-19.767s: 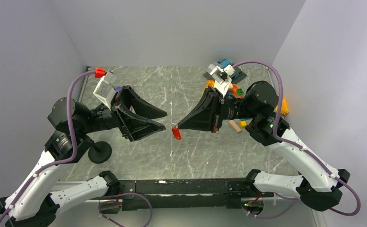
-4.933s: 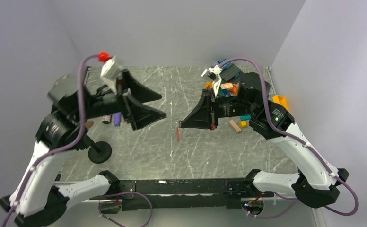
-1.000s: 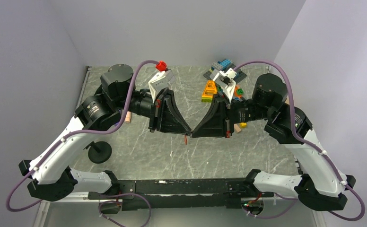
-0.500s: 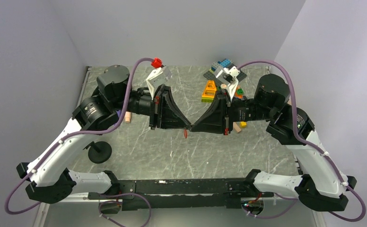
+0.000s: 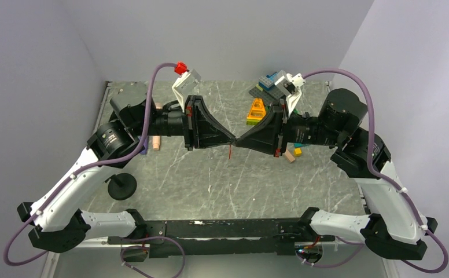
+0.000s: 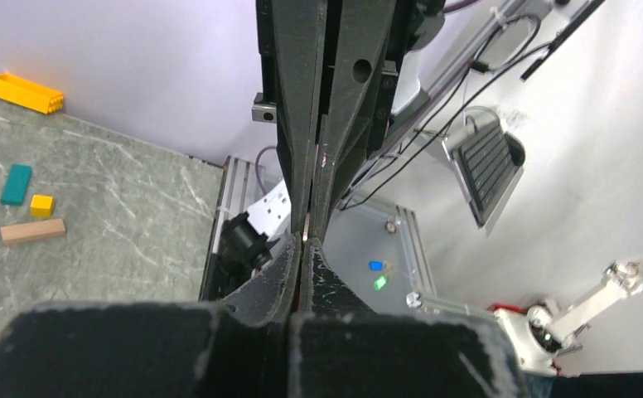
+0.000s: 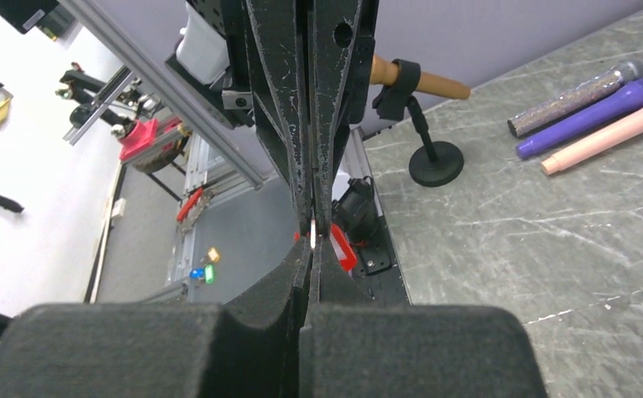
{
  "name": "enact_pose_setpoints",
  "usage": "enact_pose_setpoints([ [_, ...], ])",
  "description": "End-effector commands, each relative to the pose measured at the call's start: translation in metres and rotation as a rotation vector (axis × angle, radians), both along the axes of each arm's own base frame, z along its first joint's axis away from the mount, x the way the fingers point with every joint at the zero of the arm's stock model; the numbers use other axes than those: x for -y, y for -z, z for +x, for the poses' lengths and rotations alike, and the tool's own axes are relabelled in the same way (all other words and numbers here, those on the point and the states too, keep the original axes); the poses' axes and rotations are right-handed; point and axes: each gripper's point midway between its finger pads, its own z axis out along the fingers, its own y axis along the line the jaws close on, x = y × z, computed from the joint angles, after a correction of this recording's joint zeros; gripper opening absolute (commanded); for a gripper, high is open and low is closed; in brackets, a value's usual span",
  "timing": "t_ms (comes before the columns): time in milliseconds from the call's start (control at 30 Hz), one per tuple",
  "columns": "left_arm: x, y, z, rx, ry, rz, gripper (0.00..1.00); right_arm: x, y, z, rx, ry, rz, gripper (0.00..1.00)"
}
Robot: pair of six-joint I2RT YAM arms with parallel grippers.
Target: Remove the keys from the keyring
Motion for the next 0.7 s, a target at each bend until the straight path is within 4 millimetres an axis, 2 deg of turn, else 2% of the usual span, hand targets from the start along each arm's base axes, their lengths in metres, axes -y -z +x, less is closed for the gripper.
enact_pose_setpoints([
  [0,0.023,-0.002,0.011,-0.060,-0.013,-0.074,0.00,-0.023,-0.030,0.038,0.113,0.104,0.123,0.00],
  [400,0.014,-0.033,0.024,-0.085,-0.126,-0.265,0.00,-0.027,-0.048,0.047,0.144,0.141,0.222,0.00],
  [667,0.020,-0.033,0.021,-0.045,-0.080,-0.230,0.00,-0.020,-0.044,0.043,0.143,0.148,0.215,0.00],
])
